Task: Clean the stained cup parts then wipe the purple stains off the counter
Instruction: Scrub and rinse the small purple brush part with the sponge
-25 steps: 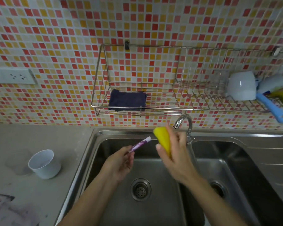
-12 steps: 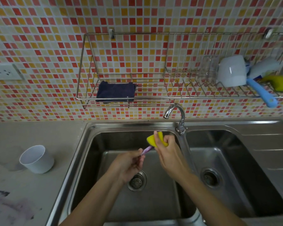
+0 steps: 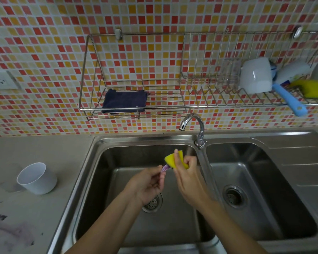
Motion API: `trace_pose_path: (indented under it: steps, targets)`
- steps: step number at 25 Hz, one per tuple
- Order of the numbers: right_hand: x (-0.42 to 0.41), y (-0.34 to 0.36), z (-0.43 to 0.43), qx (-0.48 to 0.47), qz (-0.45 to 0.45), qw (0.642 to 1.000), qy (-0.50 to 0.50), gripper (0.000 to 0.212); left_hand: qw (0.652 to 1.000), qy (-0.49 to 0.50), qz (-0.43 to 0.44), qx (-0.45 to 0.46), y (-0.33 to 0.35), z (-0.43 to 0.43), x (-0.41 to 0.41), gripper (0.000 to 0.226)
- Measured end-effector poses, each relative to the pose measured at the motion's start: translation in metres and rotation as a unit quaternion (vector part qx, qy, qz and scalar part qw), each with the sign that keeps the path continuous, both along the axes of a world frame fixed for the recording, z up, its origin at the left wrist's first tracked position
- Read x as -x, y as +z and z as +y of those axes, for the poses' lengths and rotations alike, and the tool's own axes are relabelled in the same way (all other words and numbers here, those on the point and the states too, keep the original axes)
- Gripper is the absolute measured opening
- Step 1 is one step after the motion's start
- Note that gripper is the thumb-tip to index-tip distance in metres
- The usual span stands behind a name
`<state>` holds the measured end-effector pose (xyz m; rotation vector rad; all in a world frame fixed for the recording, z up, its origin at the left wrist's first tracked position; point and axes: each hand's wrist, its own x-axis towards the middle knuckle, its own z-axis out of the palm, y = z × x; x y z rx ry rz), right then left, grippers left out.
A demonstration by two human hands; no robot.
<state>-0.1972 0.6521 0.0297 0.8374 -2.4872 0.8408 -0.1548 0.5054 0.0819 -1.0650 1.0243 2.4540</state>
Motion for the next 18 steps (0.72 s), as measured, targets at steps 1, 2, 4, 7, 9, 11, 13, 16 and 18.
trace_pose_path:
  steps: [1,2,4,7,9,11,13,16,18]
  targets:
    - [0.0015,0.0011,0.0006,0.006,-0.006,1.0,-0.017,0.059,1.0,-0.006,-0.004,-0.014,0.0009,0.0021,-0.0001,0.017]
    - [0.0035,0.0033,0.002,0.011,-0.014,0.999,-0.03,0.059,1.0,-0.01,-0.008,-0.026,0.0011,0.0029,0.0,0.017]
    - [0.0044,0.0056,0.0053,-0.018,-0.003,1.0,-0.01,0.059,0.999,-0.016,-0.01,-0.042,0.001,0.0022,0.0002,0.019]
    - [0.0059,0.0045,0.0077,-0.002,-0.019,1.0,-0.015,0.059,0.998,-0.027,-0.014,-0.046,0.0004,0.0032,0.0017,0.021]
    - [0.0053,0.0023,0.0075,0.003,-0.015,1.0,0.004,0.06,0.998,-0.026,-0.014,-0.048,0.0006,0.0037,0.0025,0.022]
    - [0.0046,-0.0027,0.0095,-0.018,0.001,1.0,0.024,0.061,0.999,-0.027,-0.01,-0.04,0.0002,0.0039,0.0034,0.026]
    - [0.006,-0.0021,0.0086,0.019,-0.033,0.999,-0.009,0.06,0.999,-0.026,-0.009,-0.021,-0.0016,0.0043,0.0035,0.034]
    - [0.0037,-0.0035,0.0075,-0.018,-0.018,1.0,0.007,0.06,1.0,-0.018,0.002,0.019,-0.0027,0.0064,0.0031,0.025]
    - [0.0045,-0.0019,0.0073,-0.007,-0.032,0.999,-0.016,0.059,0.997,-0.013,0.026,0.067,-0.0023,0.0097,0.0022,0.017]
